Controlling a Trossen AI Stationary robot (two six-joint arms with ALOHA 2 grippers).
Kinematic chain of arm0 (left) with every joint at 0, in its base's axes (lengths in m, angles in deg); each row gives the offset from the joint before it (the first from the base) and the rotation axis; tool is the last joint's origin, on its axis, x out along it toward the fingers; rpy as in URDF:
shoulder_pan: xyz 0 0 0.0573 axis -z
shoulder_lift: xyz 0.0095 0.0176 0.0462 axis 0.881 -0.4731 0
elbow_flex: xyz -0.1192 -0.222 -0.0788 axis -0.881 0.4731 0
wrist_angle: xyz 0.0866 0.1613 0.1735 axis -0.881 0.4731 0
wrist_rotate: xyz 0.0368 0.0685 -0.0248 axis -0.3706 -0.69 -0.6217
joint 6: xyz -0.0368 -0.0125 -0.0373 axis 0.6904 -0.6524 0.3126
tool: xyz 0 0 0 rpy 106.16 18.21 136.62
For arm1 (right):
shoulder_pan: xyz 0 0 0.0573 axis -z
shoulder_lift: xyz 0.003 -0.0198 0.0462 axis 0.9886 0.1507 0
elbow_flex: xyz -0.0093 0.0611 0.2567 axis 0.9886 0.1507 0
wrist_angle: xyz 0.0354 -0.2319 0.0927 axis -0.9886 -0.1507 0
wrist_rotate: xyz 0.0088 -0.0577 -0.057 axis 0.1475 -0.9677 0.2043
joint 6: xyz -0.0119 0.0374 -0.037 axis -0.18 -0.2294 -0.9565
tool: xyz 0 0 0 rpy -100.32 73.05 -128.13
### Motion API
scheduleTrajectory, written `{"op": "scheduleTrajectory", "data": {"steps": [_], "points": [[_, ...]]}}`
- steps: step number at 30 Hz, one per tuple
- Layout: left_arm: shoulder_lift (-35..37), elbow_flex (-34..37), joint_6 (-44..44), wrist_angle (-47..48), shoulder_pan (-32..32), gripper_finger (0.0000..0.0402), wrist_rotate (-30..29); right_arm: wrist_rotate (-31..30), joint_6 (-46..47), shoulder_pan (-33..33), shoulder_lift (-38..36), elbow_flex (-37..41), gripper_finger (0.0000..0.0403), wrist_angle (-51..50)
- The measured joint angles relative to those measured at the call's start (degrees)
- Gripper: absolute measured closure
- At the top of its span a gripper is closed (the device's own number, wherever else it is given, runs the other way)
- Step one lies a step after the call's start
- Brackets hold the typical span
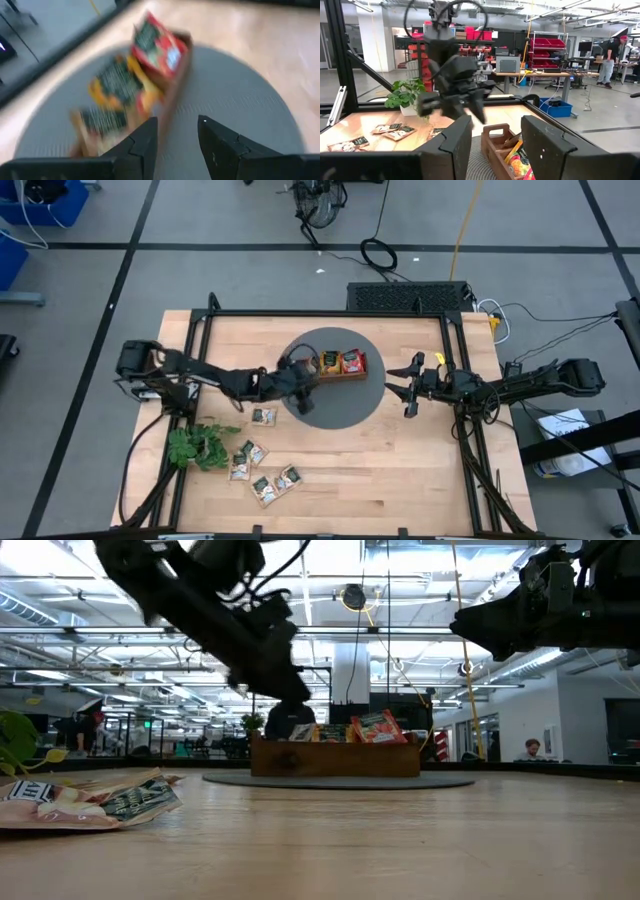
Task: Pick & Place Tea
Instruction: Put the brown tea bag into the left section of the wooden organizer
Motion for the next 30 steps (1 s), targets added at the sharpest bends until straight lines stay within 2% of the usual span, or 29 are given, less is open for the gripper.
{"op": "scheduleTrajectory", "data": {"steps": [4, 6, 8, 10, 13, 17, 22, 30], "points": [[6.31, -4.73, 14.13, 26.12, 2.23, 0.0254, 0.35, -0.01, 0.0, -0.02, -0.01, -0.01, 0.0248, 0.02], [7.77, -8.57, 19.12, 40.17, 3.49, 0.0246, 2.83, 0.0, 0.0, -0.02, 0.0, -0.02, 0.0248, 0.05], [7.9, -11.12, 17.93, 50.97, 5.96, 0.0235, 5.86, 0.0, 0.0, -0.02, -0.02, -0.02, 0.0248, 0.07], [7.63, -12.17, 12.62, 56.97, 9.12, 0.0225, 7.67, 0.0, 0.0, -0.02, 0.0, -0.02, 0.0248, 0.0], [7.24, -12.1, 11.57, 59.44, 12.67, 0.0208, 9.62, 0.0, 0.0, -0.02, 0.0, -0.02, 0.0248, 0.0], [6.85, -12.1, 23.92, 60.27, 11.14, 0.0181, 14.81, 0.0, 0.0, -0.01, 0.0, -0.02, 0.0248, 0.02], [5.08, -11.58, 35.47, 63.76, 8.93, 0.0152, 15.99, 0.0, 0.0, 0.0, 0.0, -0.01, 0.0248, 0.04], [0.4, -11.21, 40.36, 65.21, 6.19, 0.0135, 24.26, 0.0, 0.0, 0.0, 0.0, 0.0, 0.0248, 0.0]]}}
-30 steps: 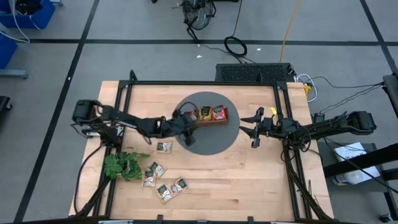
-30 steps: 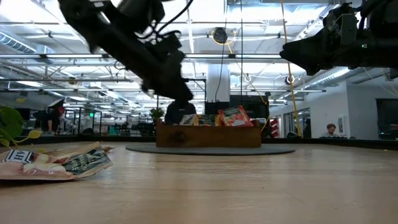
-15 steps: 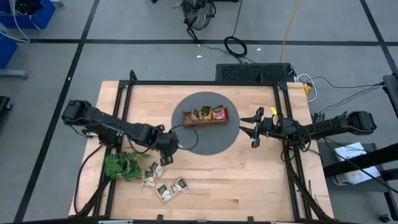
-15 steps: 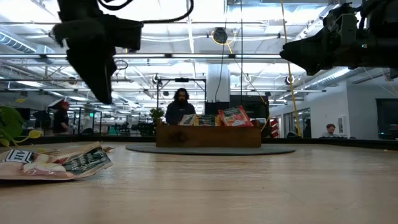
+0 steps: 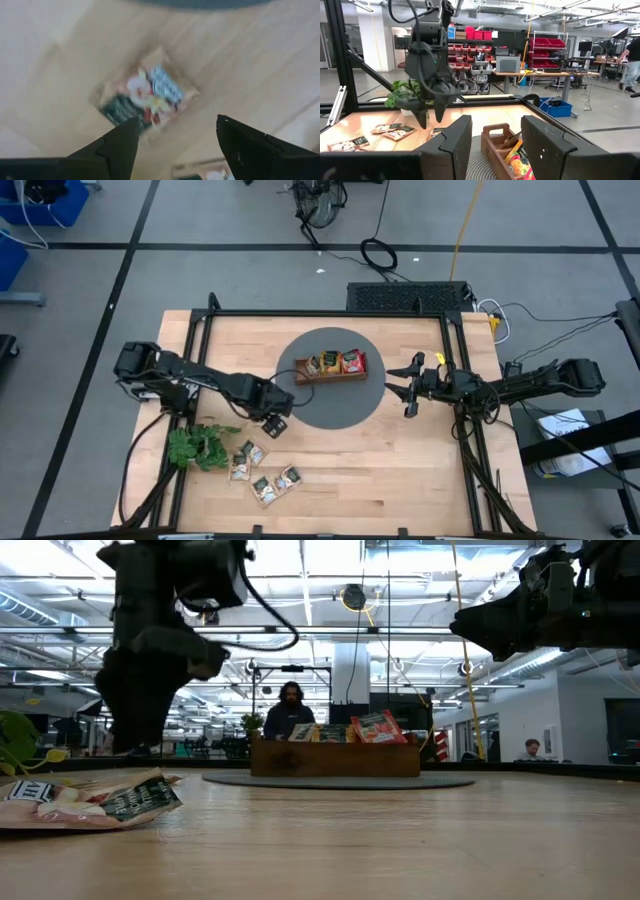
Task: Pick & Place Tea
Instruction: Put the brown tea bag into the left section of the wooden organizer
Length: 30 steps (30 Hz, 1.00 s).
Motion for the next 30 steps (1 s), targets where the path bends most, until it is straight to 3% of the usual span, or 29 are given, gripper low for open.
{"op": "scheduleTrajectory", "data": {"steps": [6, 14, 21, 24, 29, 30], "points": [[-1.9, -0.02, 10.03, -0.84, -1.8, 0.0135, 1.89, 0.0, 0.0, -0.02, 0.0, -0.02, 0.0248, 0.02], [-2.58, -0.02, 7.51, -3.67, -1.54, 0.0135, 6.29, 0.0, 0.0, -0.02, 0.02, 0.0, 0.0248, 0.02], [-3.6, 0.04, 6.13, -4.13, -1.34, 0.0141, 1.48, 0.0, 0.0, -0.02, 0.02, -0.02, 0.0248, 0.01], [-3.39, 0.07, 6.17, -3.92, -1.11, 0.0196, 1.38, 0.0, 0.0, -0.01, 0.0, -0.01, 0.0248, 0.04], [-3.48, 0.07, 5.95, -3.94, -0.24, 0.0366, 1.52, 0.0, 0.0, 0.0, 0.02, -0.02, 0.0248, 0.0], [-3.48, 0.07, 5.64, -3.92, 0.04, 0.0382, 1.46, 0.0, 0.0, 0.0, 0.02, 0.0, 0.0248, 0.04]]}}
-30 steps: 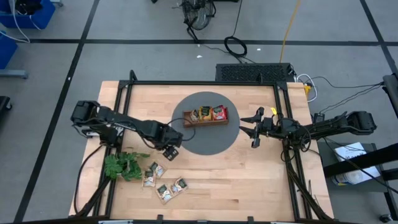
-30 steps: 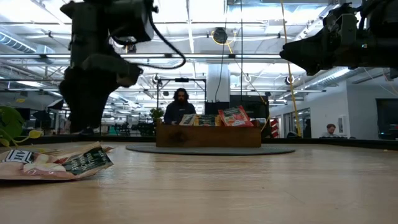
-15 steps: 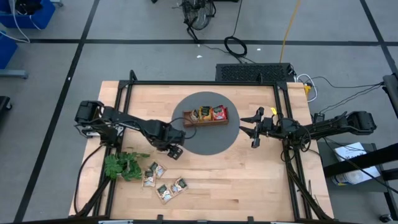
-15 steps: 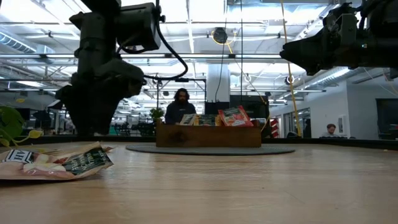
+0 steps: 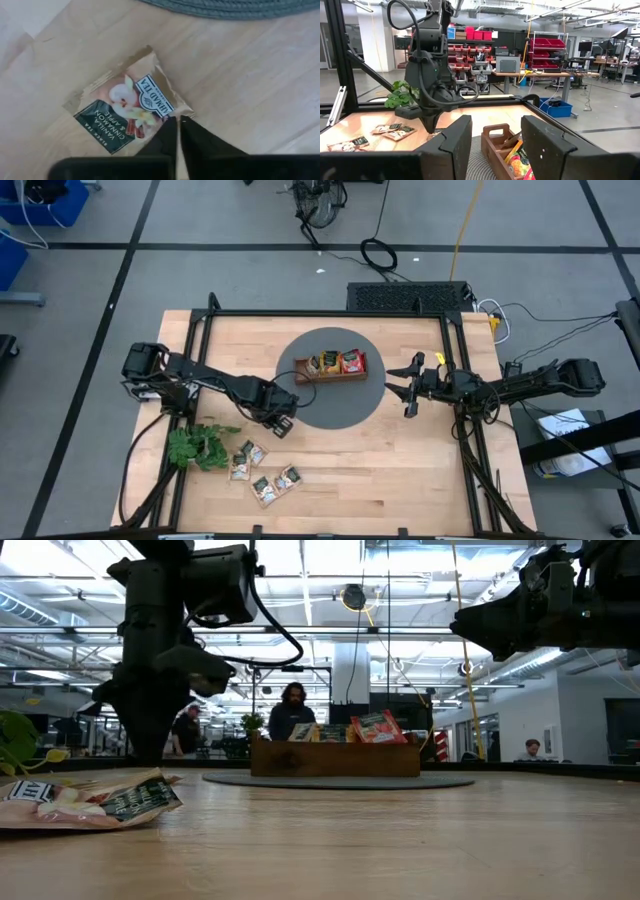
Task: Pick & Place Tea
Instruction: Put the brown tea bag into the left section of the wooden organizer
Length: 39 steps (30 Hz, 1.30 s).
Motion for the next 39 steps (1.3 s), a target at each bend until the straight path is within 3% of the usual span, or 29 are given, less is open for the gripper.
{"op": "scheduleTrajectory", "data": {"steps": [13, 21, 27, 33, 39], "points": [[0.07, 4.93, 1.18, -1.32, 1.2, 0.0398, -0.15, 0.0, 0.0, -0.01, 0.0, -0.01, 0.0248, -0.02], [0.07, 5.2, -1.71, 6.3, 1.03, 0.0399, 1.91, 0.0, 0.0, 0.0, 0.0, -0.02, 0.0248, -0.02], [0.07, 5.25, -8.49, 11.74, -0.45, 0.04, -3.11, -0.02, 0.0, -0.02, 0.0, 0.0, 0.0248, -0.02], [0.07, 5.25, -16.35, 10.81, -2.9, 0.04, -9.43, 0.0, 0.0, -0.01, 0.0, 0.0, 0.0248, -0.03], [0.05, 5.25, -20.16, 10.5, -5.01, 0.0398, -11.45, 0.0, 0.0, -0.02, 0.0, -0.01, 0.0248, -0.03]]}}
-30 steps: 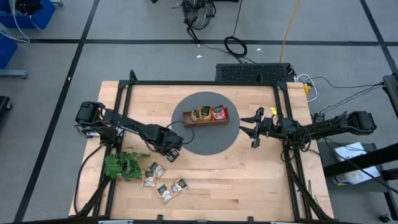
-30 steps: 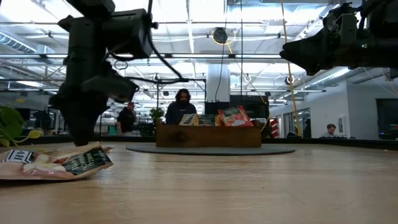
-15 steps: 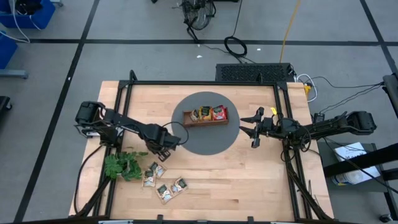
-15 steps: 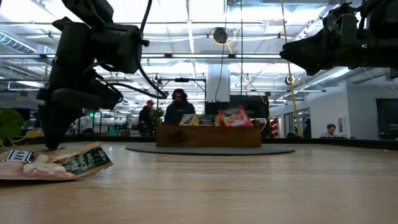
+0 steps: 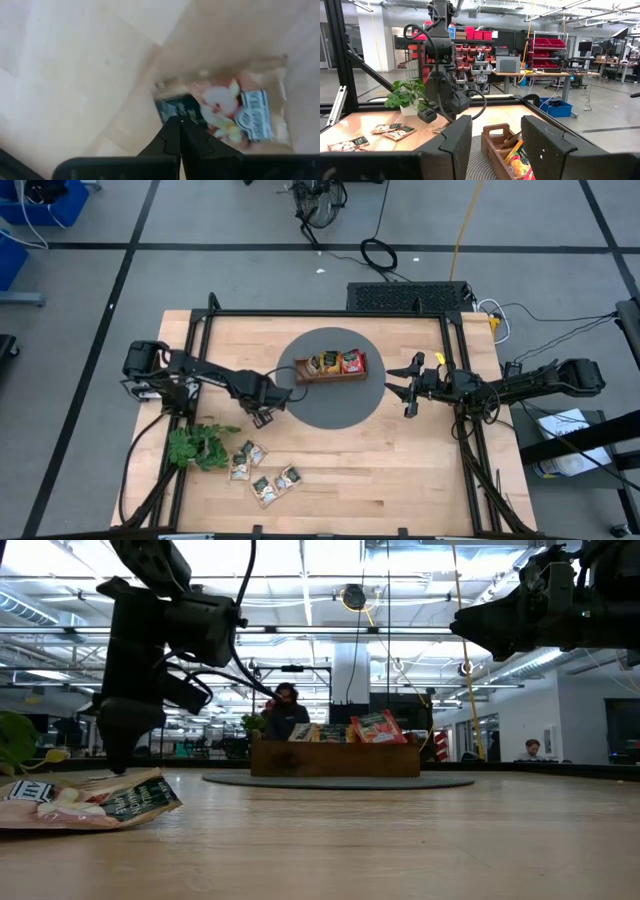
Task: Pick & Place Tea
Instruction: Put the brown tea bag into the left section of the wooden organizer
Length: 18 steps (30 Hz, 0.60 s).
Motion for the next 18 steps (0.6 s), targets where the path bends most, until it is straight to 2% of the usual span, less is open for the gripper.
{"op": "scheduleTrajectory", "data": {"steps": [9, 12, 16, 18], "points": [[-0.01, -0.01, -6.66, -9.37, -1.77, 0.0399, -2.07, 0.0, 0.0, 0.02, 0.0, 0.01, 0.0248, 0.01], [-0.05, -0.57, -6.52, -8.45, -1.84, 0.04, 1.63, 0.0, 0.0, 0.0, 0.0, -0.01, 0.0248, 0.01], [-0.07, -2.42, 3.34, 3.43, -1.46, 0.04, 3.29, -0.02, 0.0, 0.0, 0.0, -0.01, 0.0248, -0.01], [-0.07, -2.49, 8.98, 5.8, -1.24, 0.04, 4.91, 0.0, 0.0, 0.02, 0.0, 0.01, 0.0248, 0.01]]}}
